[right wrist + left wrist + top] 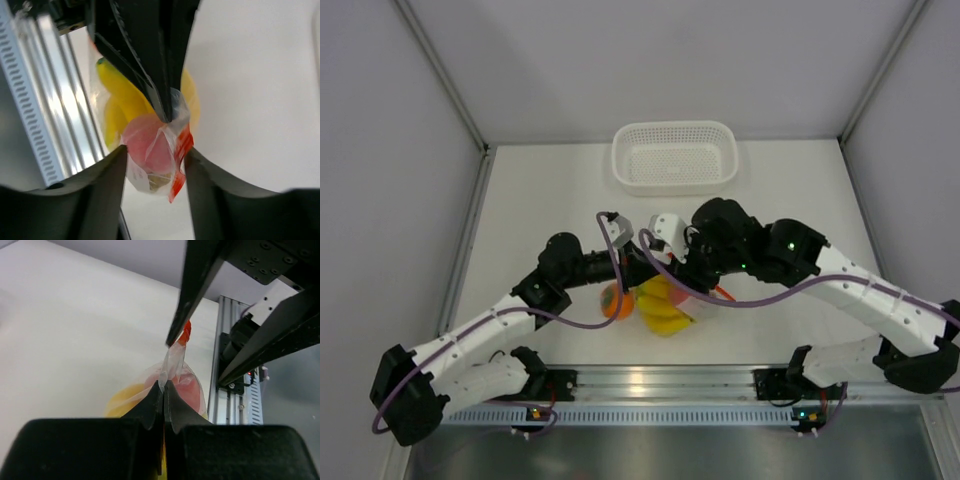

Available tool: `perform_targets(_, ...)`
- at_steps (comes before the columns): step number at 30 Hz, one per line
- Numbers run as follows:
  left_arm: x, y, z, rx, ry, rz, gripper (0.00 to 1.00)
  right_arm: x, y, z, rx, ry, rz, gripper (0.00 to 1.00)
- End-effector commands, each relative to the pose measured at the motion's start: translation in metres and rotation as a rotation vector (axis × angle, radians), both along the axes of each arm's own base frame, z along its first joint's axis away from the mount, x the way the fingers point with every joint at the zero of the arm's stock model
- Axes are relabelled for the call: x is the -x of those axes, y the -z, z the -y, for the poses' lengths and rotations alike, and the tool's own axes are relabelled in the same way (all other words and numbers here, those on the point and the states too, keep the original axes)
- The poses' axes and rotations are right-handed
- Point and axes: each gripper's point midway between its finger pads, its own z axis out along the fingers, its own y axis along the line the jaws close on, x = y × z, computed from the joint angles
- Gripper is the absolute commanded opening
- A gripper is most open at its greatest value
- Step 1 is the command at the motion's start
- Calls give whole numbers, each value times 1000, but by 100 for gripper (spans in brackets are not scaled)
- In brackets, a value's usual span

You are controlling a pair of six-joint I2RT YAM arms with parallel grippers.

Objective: Open the zip-top bag and remove the fake food

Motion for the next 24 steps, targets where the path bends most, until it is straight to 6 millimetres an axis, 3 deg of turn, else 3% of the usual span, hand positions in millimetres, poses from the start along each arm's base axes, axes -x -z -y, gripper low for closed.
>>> perform_targets(1, -24, -33, -11, 93, -176, 50, 0, -17, -27, 20, -180, 180, 168, 56)
perform_targets(2, -22, -40, -13, 112, -185, 53, 0, -26, -37, 23, -250, 251, 212, 67)
perform_targets(3, -22, -46, -15, 125, -190, 59, 0, -31, -55, 49, -335, 389, 260, 72)
perform_targets(4, -22, -51, -17, 135, -202, 60, 0, -33, -37, 61, -333, 454, 265, 76)
perform_targets(5, -22, -58, -20, 148, -216, 63, 0, -38, -48, 68, -427, 524, 291, 88)
perform_targets(6, -21, -64, -21, 152, -219, 63, 0, -32, -62, 87, -554, 601, 278, 91)
perform_targets(7, -20, -70, -23, 156, -217, 67, 0, -34, -42, 95, -559, 653, 278, 93)
perform_targets(8, -20, -74, -24, 157, -225, 67, 0, -33, -44, 99, -627, 678, 272, 98)
perform_targets(12, -27, -104, -31, 182, -286, 71, 0, -29, -27, 116, -785, 816, 191, 97)
perform_targets(14, -30, -114, -35, 198, -319, 55, 0, -32, -16, 123, -854, 884, 173, 95)
perform_targets(15, -35, -125, -39, 220, -360, 53, 0, -35, -25, 130, -947, 927, 175, 95)
perform_targets(16, -37, -131, -42, 235, -381, 47, 0, -39, -10, 133, -952, 981, 168, 96)
perform_targets(19, -43, -150, -51, 284, -441, 13, 0, -47, -3, 146, -1011, 1108, 161, 97)
perform_targets(21, -43, -160, -52, 301, -449, -12, 0, -48, -4, 144, -1048, 1125, 130, 97)
perform_targets(24, -38, -176, -53, 337, -430, -22, 0, -46, -11, 127, -1086, 1056, 81, 98)
